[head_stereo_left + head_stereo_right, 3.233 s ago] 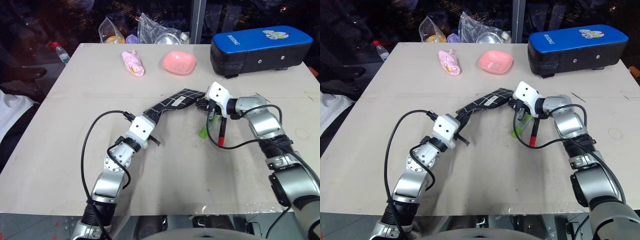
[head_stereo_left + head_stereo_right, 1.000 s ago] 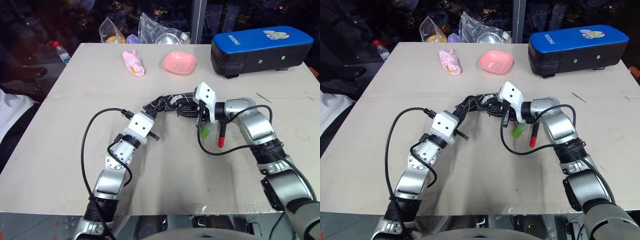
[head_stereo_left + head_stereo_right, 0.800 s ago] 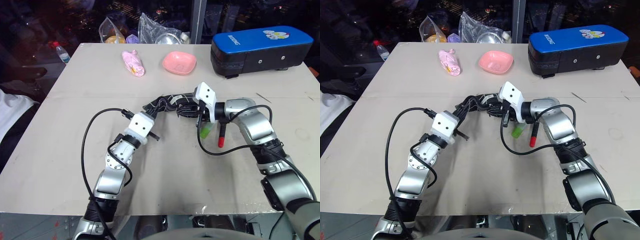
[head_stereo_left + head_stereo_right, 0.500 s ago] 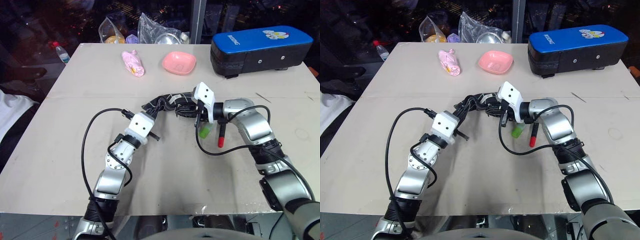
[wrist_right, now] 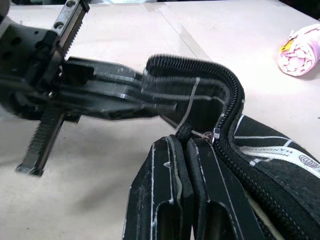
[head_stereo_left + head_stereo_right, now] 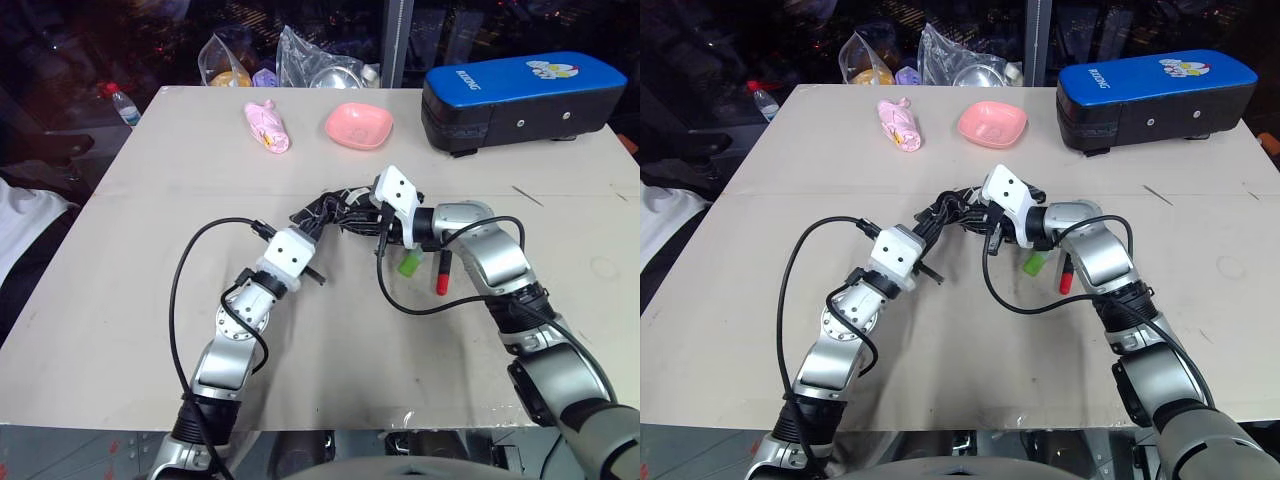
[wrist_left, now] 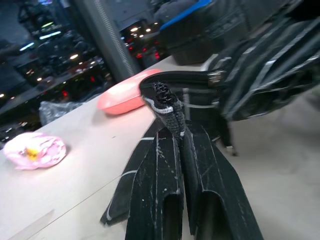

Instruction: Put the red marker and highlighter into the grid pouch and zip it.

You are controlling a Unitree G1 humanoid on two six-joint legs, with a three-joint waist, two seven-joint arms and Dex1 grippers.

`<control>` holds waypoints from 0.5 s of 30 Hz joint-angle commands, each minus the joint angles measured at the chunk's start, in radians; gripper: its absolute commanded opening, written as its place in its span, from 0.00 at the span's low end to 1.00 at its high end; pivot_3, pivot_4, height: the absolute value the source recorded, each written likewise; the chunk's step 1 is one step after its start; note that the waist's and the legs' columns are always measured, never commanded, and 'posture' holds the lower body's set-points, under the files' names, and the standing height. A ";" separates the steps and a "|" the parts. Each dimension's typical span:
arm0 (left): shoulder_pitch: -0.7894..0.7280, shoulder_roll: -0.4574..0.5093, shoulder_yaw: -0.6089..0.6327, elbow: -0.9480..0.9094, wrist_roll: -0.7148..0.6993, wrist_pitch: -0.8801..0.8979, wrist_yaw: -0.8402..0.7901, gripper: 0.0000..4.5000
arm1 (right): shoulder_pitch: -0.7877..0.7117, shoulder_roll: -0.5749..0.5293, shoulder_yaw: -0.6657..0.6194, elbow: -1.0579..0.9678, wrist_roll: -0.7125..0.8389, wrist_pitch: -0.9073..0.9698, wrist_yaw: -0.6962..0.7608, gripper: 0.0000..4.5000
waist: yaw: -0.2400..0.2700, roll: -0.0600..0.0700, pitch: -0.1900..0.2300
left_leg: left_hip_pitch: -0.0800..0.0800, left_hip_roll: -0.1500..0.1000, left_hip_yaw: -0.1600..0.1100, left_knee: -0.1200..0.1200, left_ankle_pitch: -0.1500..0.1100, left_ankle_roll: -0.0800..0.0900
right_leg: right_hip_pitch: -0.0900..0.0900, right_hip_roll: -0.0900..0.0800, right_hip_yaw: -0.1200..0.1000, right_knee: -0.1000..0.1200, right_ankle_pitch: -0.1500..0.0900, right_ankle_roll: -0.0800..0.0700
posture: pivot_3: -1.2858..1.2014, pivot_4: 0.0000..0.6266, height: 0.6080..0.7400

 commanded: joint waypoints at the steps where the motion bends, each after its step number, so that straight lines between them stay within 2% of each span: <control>1: -0.002 0.013 -0.033 -0.051 0.001 -0.045 -0.039 0.00 | -0.027 0.004 0.017 -0.017 -0.007 -0.039 0.000 0.01 | 0.000 0.000 0.000 | 0.000 0.000 0.000 0.000 0.000 0.000 | 0.000 0.000 0.000 0.000 0.000 0.000 | 0.52 0.24 1.00; 15: 0.010 0.140 -0.063 -0.023 0.045 -0.131 -0.143 0.00 | -0.040 -0.063 0.073 0.041 -0.099 -0.196 0.047 0.01 | -0.001 0.000 0.000 | 0.000 0.000 0.000 0.000 0.000 0.000 | 0.000 0.000 0.000 0.000 0.000 0.000 | 0.52 0.24 1.00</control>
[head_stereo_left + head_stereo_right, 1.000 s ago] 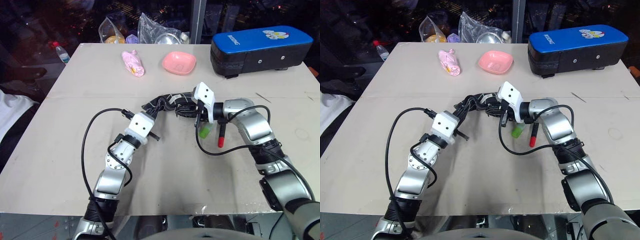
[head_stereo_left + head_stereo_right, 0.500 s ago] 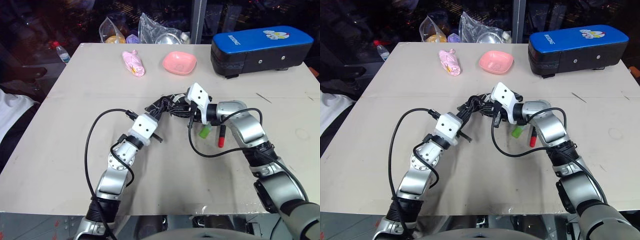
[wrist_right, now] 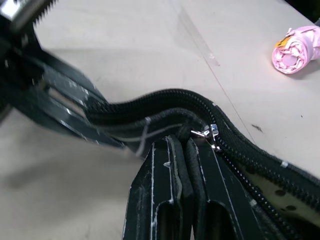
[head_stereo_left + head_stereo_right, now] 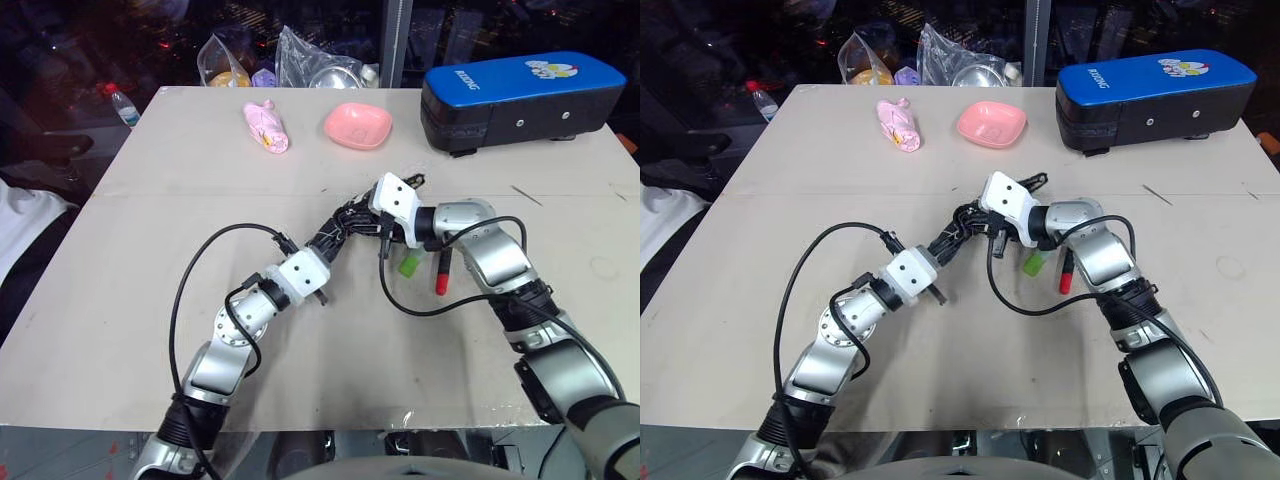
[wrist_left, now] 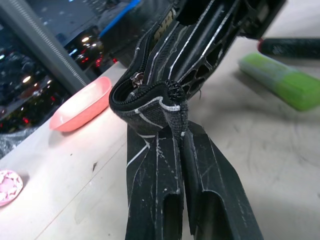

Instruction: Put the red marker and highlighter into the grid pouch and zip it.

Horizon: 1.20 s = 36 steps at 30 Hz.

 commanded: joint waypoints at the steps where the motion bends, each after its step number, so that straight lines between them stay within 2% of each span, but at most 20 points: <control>1: -0.004 0.018 -0.005 -0.018 0.009 -0.052 -0.016 0.00 | -0.026 -0.010 0.023 -0.008 -0.018 -0.072 0.028 0.01 | 0.000 0.000 0.000 | 0.000 0.000 0.000 0.000 0.000 0.000 | 0.000 0.000 0.000 0.000 0.000 0.000 | 0.52 0.24 1.00; 12: -0.015 0.027 -0.014 0.023 0.033 -0.088 -0.026 0.00 | -0.018 -0.056 0.072 -0.013 -0.077 -0.301 0.097 0.01 | 0.001 0.000 0.000 | 0.000 0.000 0.000 0.000 0.000 0.000 | 0.000 0.000 0.000 0.000 0.000 0.000 | 0.52 0.24 1.00; 18: -0.023 0.033 -0.021 0.034 0.033 -0.104 -0.042 0.00 | -0.029 -0.056 0.081 0.003 -0.124 -0.351 0.080 0.01 | 0.001 0.000 0.000 | 0.000 0.000 0.000 0.000 0.000 0.000 | 0.000 0.000 0.000 0.000 0.000 0.000 | 0.52 0.24 1.00; 21: -0.022 0.022 -0.010 0.041 0.027 -0.098 -0.027 0.00 | -0.040 -0.035 0.055 0.021 -0.132 -0.309 0.035 0.01 | 0.001 0.000 0.000 | 0.000 0.000 0.001 0.000 0.000 0.000 | 0.000 0.000 0.000 0.000 0.000 0.000 | 0.52 0.24 1.00; 23: -0.018 0.009 0.006 0.044 0.012 -0.086 -0.012 0.00 | -0.042 -0.040 0.042 0.016 -0.109 -0.265 0.056 0.14 | 0.001 0.000 0.000 | 0.000 0.000 0.001 0.000 0.000 0.000 | 0.000 0.000 0.000 0.000 0.000 0.000 | 0.52 0.24 1.00; 25: -0.018 0.001 0.019 0.045 0.005 -0.077 -0.002 0.00 | -0.028 -0.049 0.025 -0.021 -0.069 -0.203 0.083 0.30 | 0.003 0.000 0.000 | 0.000 0.000 0.001 0.000 0.000 0.000 | 0.000 0.000 0.000 0.000 0.000 0.000 | 0.52 0.24 1.00; 27: -0.018 -0.002 0.028 0.047 0.000 -0.072 0.004 0.00 | -0.008 -0.066 0.010 -0.069 -0.035 -0.158 0.107 0.55 | 0.002 0.000 0.000 | 0.000 0.000 0.000 0.000 0.000 0.000 | 0.000 0.000 0.000 0.000 0.000 0.000 | 0.52 0.24 1.00; 31: -0.017 -0.003 0.034 0.045 -0.002 -0.071 0.002 0.00 | 0.044 -0.118 -0.042 -0.176 0.056 -0.033 0.143 0.96 | 0.004 0.000 0.000 | 0.000 0.000 0.000 0.000 0.000 0.000 | 0.000 0.000 0.000 0.000 0.000 0.000 | 0.52 0.24 1.00; 36: -0.010 0.000 0.036 0.040 -0.004 -0.071 -0.003 0.00 | 0.073 -0.186 -0.135 -0.237 0.157 0.125 0.136 0.96 | 0.003 0.000 0.000 | 0.000 0.000 0.000 0.000 0.000 0.001 | 0.000 -0.001 0.000 0.000 0.000 0.000 | 0.52 0.24 1.00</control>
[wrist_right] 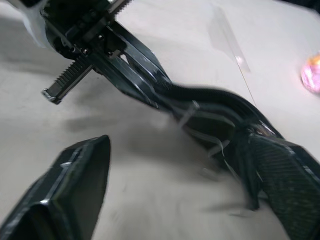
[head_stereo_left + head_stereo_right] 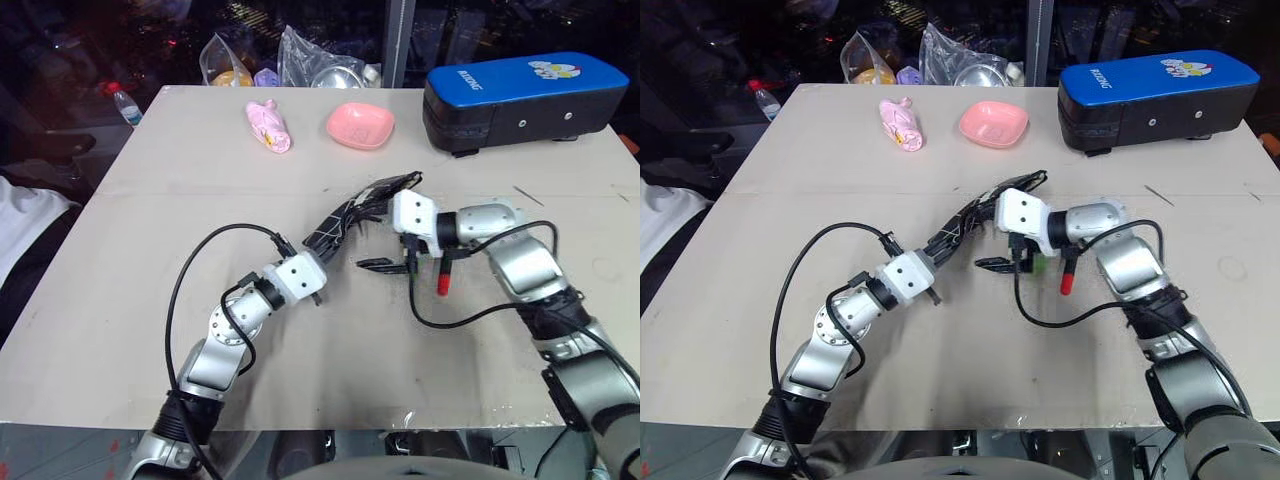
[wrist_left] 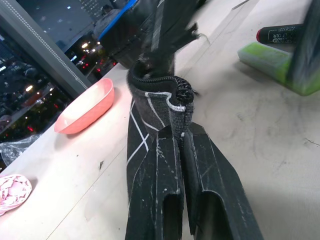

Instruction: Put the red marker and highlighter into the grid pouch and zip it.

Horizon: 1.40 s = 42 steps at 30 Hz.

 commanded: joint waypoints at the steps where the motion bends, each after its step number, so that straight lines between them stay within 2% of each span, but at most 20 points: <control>1: 0.001 0.000 0.017 -0.020 -0.020 -0.005 0.003 0.00 | -0.003 -0.032 -0.092 -0.043 0.076 0.077 -0.010 0.96 | -0.001 0.000 0.000 | 0.000 0.000 0.000 0.000 0.000 0.000 | 0.000 0.000 0.000 0.000 0.000 0.000 | 0.52 0.24 1.00; 2: 0.001 0.000 0.016 -0.020 -0.020 -0.005 0.002 0.00 | -0.003 -0.038 -0.107 -0.037 0.087 0.090 -0.016 0.96 | -0.002 0.000 0.000 | 0.000 0.000 0.000 0.000 0.000 0.000 | 0.000 0.000 0.000 0.000 0.000 0.000 | 0.52 0.24 1.00; 5: 0.000 0.001 0.015 -0.019 -0.019 -0.006 0.000 0.00 | -0.014 -0.039 -0.149 -0.007 0.115 0.133 -0.049 0.77 | -0.001 0.000 0.000 | 0.000 0.000 0.000 0.000 0.000 0.001 | 0.000 0.000 0.000 0.000 0.000 0.000 | 0.52 0.24 1.00; 9: -0.002 0.002 0.012 -0.019 -0.018 -0.007 -0.004 0.00 | -0.049 -0.007 -0.173 0.064 0.110 0.159 -0.134 0.30 | -0.002 0.000 0.000 | 0.000 0.000 0.000 0.000 0.000 0.000 | 0.000 0.000 0.000 0.000 0.000 0.000 | 0.52 0.24 1.00; 12: -0.003 0.002 0.008 -0.022 -0.015 -0.007 -0.006 0.00 | -0.075 0.034 -0.168 0.120 0.103 0.164 -0.183 0.01 | -0.002 0.000 0.000 | 0.000 -0.001 0.000 0.000 0.000 0.000 | 0.000 0.000 0.000 0.000 0.000 0.000 | 0.52 0.24 1.00; 25: -0.003 0.000 0.005 -0.033 -0.008 -0.004 -0.003 0.00 | -0.136 0.111 -0.083 0.293 -0.011 0.033 -0.255 0.01 | -0.003 0.000 0.000 | 0.000 0.000 0.001 0.000 0.000 0.000 | 0.000 0.000 0.000 0.000 0.000 0.000 | 0.52 0.24 1.00; 34: 0.004 -0.002 0.003 -0.042 -0.005 -0.003 0.002 0.00 | -0.146 0.128 -0.059 0.324 -0.052 -0.022 -0.249 0.01 | -0.003 0.000 0.000 | 0.000 0.000 0.001 0.000 0.000 0.000 | 0.000 0.000 0.000 0.000 0.000 0.000 | 0.52 0.24 1.00; 39: -0.007 -0.004 0.000 -0.036 -0.005 -0.005 -0.001 0.00 | -0.136 0.138 0.005 0.327 -0.118 -0.121 -0.248 0.01 | -0.004 0.000 0.000 | 0.000 0.000 0.001 0.000 0.000 0.000 | 0.000 0.000 0.000 0.000 0.000 0.000 | 0.52 0.24 1.00; 42: -0.012 -0.004 -0.001 -0.031 -0.006 -0.007 -0.003 0.00 | -0.135 0.139 0.053 0.367 -0.189 -0.271 -0.269 0.01 | -0.004 0.000 0.000 | 0.000 0.000 0.001 0.000 0.000 0.000 | 0.000 0.000 0.000 0.000 0.000 0.000 | 0.52 0.24 1.00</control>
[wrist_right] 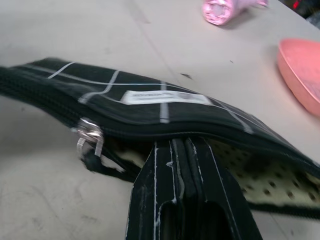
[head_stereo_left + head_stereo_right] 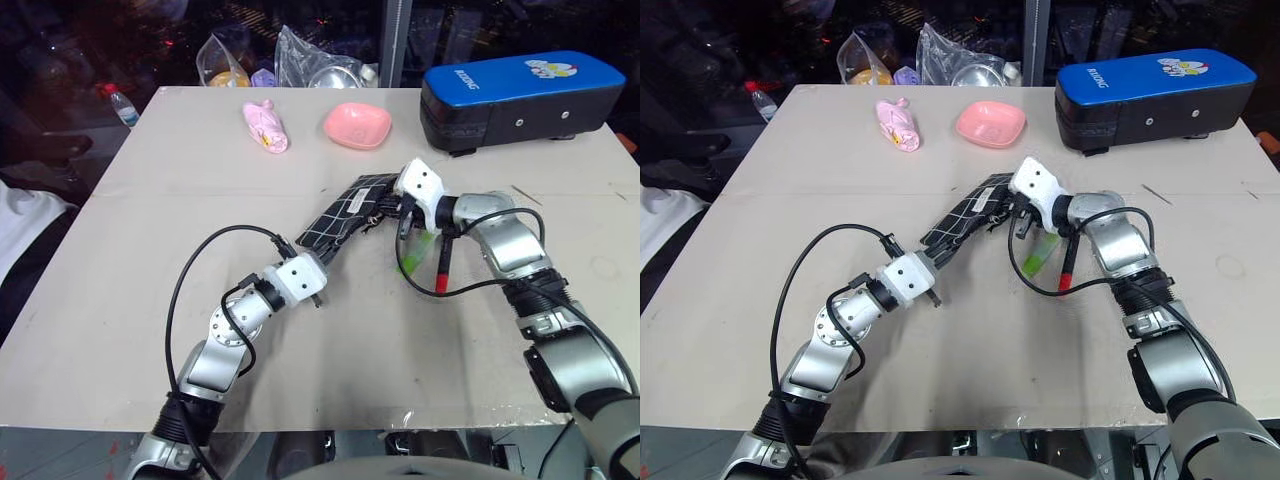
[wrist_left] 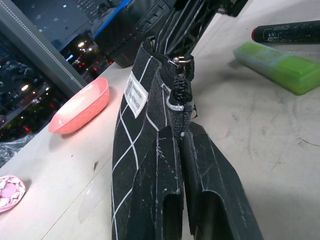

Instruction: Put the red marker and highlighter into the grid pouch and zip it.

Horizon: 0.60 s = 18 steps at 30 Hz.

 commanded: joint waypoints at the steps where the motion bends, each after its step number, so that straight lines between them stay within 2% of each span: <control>1: -0.015 -0.002 0.001 -0.029 -0.007 -0.012 0.000 0.00 | -0.017 -0.005 0.053 0.033 -0.088 -0.206 -0.028 0.01 | 0.000 0.000 0.000 | 0.000 0.000 0.000 0.000 0.000 0.000 | 0.000 0.000 0.000 0.000 0.000 0.000 | 0.52 0.24 1.00; 6: -0.021 -0.002 -0.001 -0.028 -0.008 -0.012 -0.003 0.00 | -0.028 0.022 0.095 0.094 -0.158 -0.431 -0.069 0.01 | 0.000 0.000 0.000 | 0.000 0.000 0.000 0.000 0.000 0.000 | 0.000 0.000 0.000 0.000 0.000 0.000 | 0.52 0.24 1.00; 11: -0.026 -0.006 0.006 -0.033 -0.016 -0.004 -0.001 0.00 | -0.078 -0.025 0.185 0.210 -0.364 -0.687 -0.179 0.01 | 0.000 0.000 0.000 | 0.000 0.000 0.001 0.000 0.000 0.000 | 0.000 0.000 0.000 0.000 0.000 0.000 | 0.52 0.24 1.00; 14: -0.029 -0.008 0.010 -0.036 -0.019 0.001 0.001 0.00 | -0.114 -0.040 0.210 0.274 -0.450 -0.768 -0.256 0.21 | -0.001 0.000 0.000 | 0.000 0.000 0.001 0.000 0.000 0.000 | 0.000 0.000 0.000 0.000 0.000 0.000 | 0.52 0.24 1.00; 18: -0.031 -0.011 0.008 -0.040 -0.017 0.005 0.002 0.00 | -0.143 -0.042 0.218 0.331 -0.501 -0.815 -0.311 0.62 | -0.001 0.000 0.000 | 0.001 0.000 0.002 0.000 0.000 -0.001 | 0.000 0.000 0.000 0.000 0.000 0.000 | 0.52 0.24 1.00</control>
